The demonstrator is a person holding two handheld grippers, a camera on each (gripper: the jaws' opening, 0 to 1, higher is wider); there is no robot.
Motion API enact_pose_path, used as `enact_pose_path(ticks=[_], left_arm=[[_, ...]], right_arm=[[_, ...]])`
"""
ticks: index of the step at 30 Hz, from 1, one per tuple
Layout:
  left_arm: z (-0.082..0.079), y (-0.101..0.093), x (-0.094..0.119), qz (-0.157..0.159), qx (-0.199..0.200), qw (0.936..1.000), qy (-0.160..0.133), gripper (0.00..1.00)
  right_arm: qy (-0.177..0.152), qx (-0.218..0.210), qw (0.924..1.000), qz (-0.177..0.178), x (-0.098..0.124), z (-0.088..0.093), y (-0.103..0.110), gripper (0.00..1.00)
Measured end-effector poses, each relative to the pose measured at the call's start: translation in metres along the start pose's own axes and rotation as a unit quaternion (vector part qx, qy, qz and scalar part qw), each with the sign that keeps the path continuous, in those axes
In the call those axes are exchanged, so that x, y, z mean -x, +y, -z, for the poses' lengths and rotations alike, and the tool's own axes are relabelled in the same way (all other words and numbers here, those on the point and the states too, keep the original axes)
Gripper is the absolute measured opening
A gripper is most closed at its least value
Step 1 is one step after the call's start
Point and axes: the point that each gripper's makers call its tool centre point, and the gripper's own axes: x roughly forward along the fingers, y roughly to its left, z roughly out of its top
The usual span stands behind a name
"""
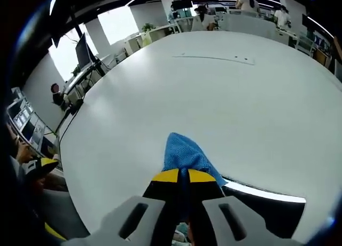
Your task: Wipe the mirror surface with the cleaning cloth until all visible marks leave the cleaned area.
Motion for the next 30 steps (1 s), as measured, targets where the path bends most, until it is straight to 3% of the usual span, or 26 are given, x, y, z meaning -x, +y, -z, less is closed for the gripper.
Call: enact_pose_path(ticks=[8,11,24,27,28,30], left_arm=[[-0.002,0.001,0.002,-0.006,-0.024,0.9997,-0.007,0.95],[-0.003,0.001,0.002,-0.005,-0.017,0.9998,-0.009,0.99],[-0.005,-0.006,0.002,0.014,0.008,0.9998,-0.012,0.99],[-0.011,-0.012,0.003,0.032,0.023,0.9988,-0.028,0.99],[-0.021,-0.018,0.004,0.053,0.027,0.9966,-0.057,0.99],[-0.027,-0.02,0.007,0.055,0.012,0.9954,-0.077,0.99]], right_arm=[[0.001,-0.001,1.0,0.0,0.004,0.008,0.005,0.0],[0.001,-0.003,1.0,0.0,0.006,0.013,0.008,0.0],[0.009,0.001,1.0,-0.002,0.014,0.028,0.021,0.0],[0.011,0.002,0.9999,-0.002,0.015,0.03,0.022,0.0],[0.012,0.002,0.9999,-0.002,0.016,0.031,0.023,0.0],[0.012,0.004,0.9999,-0.003,0.017,0.033,0.025,0.0]])
